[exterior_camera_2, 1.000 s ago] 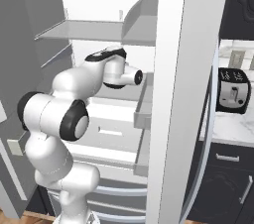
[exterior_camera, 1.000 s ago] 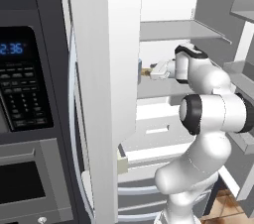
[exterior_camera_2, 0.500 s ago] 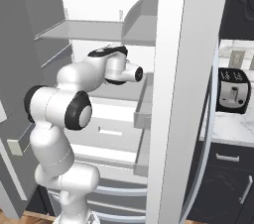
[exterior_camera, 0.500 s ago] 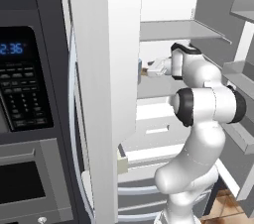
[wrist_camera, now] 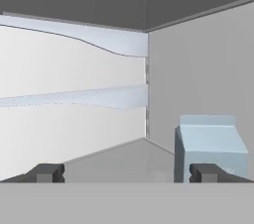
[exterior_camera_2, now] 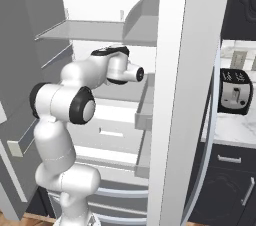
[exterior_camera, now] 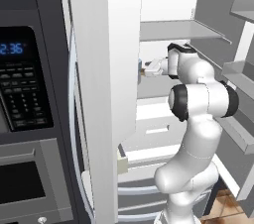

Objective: Take out the milk from the fridge and place it on the tray on the counter. Then take the sugar cube near the tray and place it in the tray.

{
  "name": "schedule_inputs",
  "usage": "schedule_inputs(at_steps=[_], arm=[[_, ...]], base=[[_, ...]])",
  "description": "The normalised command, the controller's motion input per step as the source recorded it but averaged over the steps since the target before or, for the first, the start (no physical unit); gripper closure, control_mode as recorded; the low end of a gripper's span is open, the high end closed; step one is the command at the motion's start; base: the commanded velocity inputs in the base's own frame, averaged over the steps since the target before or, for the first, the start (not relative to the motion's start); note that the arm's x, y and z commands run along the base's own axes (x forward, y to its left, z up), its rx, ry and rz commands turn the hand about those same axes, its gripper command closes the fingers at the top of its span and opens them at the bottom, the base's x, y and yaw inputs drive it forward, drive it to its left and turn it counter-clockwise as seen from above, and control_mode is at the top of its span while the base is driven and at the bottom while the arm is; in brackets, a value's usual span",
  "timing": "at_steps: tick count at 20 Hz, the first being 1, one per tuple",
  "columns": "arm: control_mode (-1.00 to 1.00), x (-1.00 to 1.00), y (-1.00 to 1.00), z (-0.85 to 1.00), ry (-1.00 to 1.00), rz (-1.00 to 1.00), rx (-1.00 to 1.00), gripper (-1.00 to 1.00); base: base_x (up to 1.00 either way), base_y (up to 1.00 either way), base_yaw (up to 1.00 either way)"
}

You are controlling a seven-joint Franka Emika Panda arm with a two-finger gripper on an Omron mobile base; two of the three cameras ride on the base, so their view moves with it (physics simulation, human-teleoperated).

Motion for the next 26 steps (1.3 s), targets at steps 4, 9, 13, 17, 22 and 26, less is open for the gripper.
schedule_inputs(at_steps=[4, 9, 13, 17, 22, 26], arm=[[-1.0, 0.21, 0.0, -0.02, 0.0, 0.0, 0.0, -1.0], [-1.0, 0.11, -0.03, 0.0, 0.0, 0.0, 0.01, -1.0], [-1.0, 0.23, -0.01, 0.0, 0.0, 0.0, 0.0, -1.0], [-1.0, 0.29, 0.0, -0.01, 0.0, 0.0, 0.0, -1.0], [-1.0, 0.18, -0.04, 0.0, 0.0, 0.0, 0.0, -1.0], [-1.0, 0.18, -0.05, -0.03, 0.0, 0.01, 0.0, -1.0]], base=[[0.0, 0.0, 0.0], [0.0, 0.0, 0.0], [0.0, 0.0, 0.0], [0.0, 0.0, 0.0], [0.0, 0.0, 0.0], [0.0, 0.0, 0.0]])
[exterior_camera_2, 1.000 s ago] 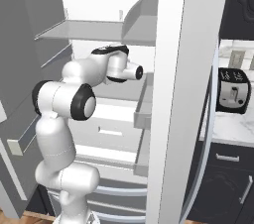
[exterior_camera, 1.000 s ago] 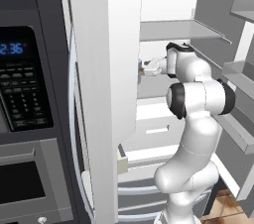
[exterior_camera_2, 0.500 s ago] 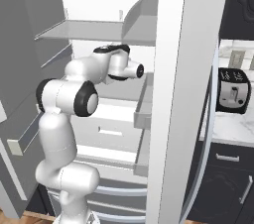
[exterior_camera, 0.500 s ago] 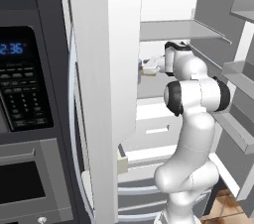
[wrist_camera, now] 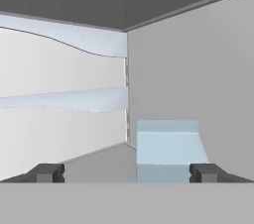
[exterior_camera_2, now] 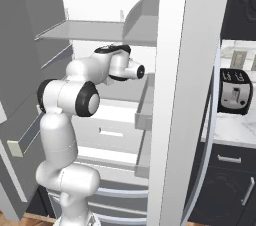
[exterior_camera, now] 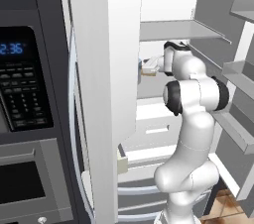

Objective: Take out the milk from the fridge and place it on the tray on the counter. Then take the sugar cube near the tray and place it in the tray.

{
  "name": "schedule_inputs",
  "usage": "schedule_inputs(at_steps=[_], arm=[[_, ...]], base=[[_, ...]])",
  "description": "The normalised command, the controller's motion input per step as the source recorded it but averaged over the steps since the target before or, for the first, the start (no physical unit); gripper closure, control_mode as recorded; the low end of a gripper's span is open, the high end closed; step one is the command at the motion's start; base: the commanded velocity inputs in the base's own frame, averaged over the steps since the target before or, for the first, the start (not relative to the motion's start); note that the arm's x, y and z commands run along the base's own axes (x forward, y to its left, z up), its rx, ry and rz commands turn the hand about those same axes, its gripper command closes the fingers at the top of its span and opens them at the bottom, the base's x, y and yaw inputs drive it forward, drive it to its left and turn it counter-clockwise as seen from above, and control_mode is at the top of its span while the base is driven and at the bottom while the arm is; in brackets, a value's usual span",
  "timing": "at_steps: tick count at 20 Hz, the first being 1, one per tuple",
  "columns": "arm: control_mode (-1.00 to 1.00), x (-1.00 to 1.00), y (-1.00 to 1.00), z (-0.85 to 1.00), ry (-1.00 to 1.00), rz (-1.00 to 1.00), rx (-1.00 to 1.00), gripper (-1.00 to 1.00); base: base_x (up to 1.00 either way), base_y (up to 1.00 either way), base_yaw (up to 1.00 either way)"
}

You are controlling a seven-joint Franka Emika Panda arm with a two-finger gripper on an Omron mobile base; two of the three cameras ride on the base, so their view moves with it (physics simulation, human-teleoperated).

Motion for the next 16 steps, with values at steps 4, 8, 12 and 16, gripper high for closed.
schedule_inputs(at_steps=[4, 8, 12, 16], arm=[[-1.0, 0.15, -0.05, -0.14, 0.0, 0.06, 0.01, -1.0], [-1.0, 0.29, 0.0, -0.2, 0.0, 0.1, 0.03, -1.0], [-1.0, 0.31, -0.03, -0.09, 0.0, 0.12, 0.02, -1.0], [-1.0, 0.11, -0.14, 0.0, 0.0, 0.1, 0.02, -1.0]], base=[[0.0, 0.0, 0.0], [0.0, 0.0, 0.0], [0.0, 0.0, 0.0], [0.0, 0.0, 0.0]])
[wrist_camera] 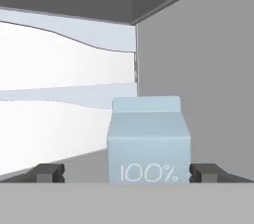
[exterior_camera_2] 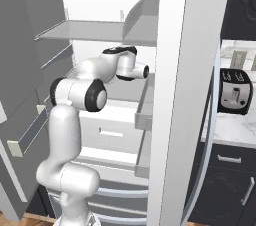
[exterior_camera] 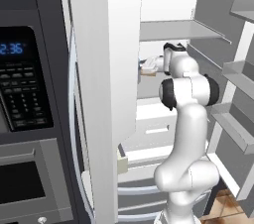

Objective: Take out the milk from the fridge and place it on the tray on the counter. Then take the sugar cube near the tray and place it in the tray.

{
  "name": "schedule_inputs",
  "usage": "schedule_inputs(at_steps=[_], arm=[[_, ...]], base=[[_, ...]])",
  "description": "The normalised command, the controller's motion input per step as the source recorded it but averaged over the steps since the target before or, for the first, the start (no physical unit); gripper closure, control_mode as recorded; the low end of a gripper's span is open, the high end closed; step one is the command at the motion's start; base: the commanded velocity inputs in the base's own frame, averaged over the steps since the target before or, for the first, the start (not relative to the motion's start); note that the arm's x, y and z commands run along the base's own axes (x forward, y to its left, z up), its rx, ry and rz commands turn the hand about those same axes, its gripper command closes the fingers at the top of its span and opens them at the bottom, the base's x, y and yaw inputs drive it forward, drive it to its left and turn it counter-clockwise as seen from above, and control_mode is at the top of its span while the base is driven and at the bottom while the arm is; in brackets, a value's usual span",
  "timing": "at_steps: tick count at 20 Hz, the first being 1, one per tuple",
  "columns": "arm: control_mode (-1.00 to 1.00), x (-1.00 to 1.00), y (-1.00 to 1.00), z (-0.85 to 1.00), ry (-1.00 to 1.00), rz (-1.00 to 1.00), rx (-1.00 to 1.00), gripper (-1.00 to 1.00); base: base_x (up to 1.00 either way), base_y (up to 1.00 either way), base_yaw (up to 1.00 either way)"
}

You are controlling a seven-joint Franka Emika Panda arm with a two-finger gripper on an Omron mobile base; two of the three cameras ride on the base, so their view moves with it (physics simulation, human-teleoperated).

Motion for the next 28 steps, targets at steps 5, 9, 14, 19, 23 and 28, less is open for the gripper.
schedule_inputs(at_steps=[5, 9, 14, 19, 23, 28], arm=[[-1.0, 0.01, -0.24, 0.0, 0.0, 0.09, 0.05, -1.0], [-1.0, 0.11, -0.05, 0.0, 0.0, 0.1, 0.01, -1.0], [-1.0, 0.08, 0.0, 0.0, 0.0, 0.12, 0.0, -1.0], [-1.0, 0.0, 0.14, 0.0, 0.0, 0.08, 0.0, -1.0], [-1.0, 0.0, 0.22, 0.0, 0.0, 0.01, 0.0, -1.0], [-1.0, 0.0, 0.11, 0.0, 0.0, -0.01, 0.0, -1.0]], base=[[0.0, 0.0, 0.0], [0.0, 0.0, 0.0], [0.0, 0.0, 0.0], [0.0, 0.0, 0.0], [0.0, 0.0, 0.0], [0.0, 0.0, 0.0]])
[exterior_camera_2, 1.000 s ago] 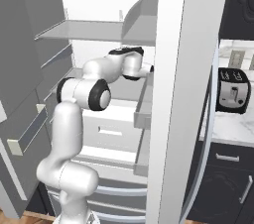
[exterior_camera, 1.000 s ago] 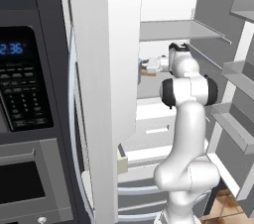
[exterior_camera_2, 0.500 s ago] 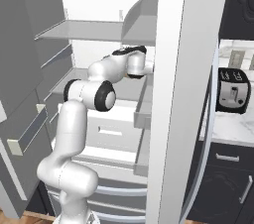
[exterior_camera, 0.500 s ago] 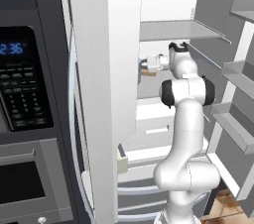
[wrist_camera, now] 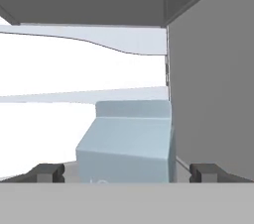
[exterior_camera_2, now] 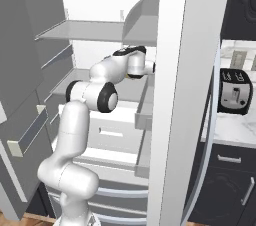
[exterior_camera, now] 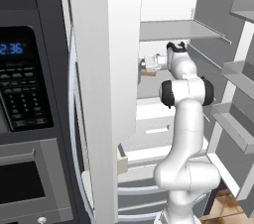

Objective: Take out the milk from the fridge and place it on the tray on the counter. Then take the sugar cube near the tray and place it in the tray.

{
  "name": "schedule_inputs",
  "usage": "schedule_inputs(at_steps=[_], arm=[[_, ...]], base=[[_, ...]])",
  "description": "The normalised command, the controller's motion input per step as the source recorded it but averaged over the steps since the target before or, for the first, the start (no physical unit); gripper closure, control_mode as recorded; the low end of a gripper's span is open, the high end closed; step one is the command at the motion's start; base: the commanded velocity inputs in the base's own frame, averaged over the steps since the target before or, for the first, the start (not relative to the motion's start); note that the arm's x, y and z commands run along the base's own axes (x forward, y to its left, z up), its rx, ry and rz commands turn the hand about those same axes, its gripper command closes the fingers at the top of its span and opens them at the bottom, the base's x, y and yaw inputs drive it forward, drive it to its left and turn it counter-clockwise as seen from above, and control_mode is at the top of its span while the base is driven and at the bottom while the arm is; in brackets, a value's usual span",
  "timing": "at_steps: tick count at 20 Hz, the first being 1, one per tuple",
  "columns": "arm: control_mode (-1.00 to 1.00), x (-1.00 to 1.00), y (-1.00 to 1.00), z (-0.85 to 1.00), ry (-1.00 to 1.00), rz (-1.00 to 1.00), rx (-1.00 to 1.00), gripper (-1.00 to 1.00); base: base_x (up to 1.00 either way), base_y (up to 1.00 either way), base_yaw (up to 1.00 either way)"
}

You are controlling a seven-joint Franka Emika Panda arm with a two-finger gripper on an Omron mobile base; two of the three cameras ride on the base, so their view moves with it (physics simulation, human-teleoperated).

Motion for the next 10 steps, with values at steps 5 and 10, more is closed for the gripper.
schedule_inputs(at_steps=[5, 10], arm=[[-1.0, 0.0, 0.04, 0.0, 0.0, -0.03, 0.0, -1.0], [-1.0, 0.01, 0.15, 0.0, 0.0, -0.09, 0.0, -1.0]], base=[[0.0, 0.0, 0.0], [0.0, 0.0, 0.0]])
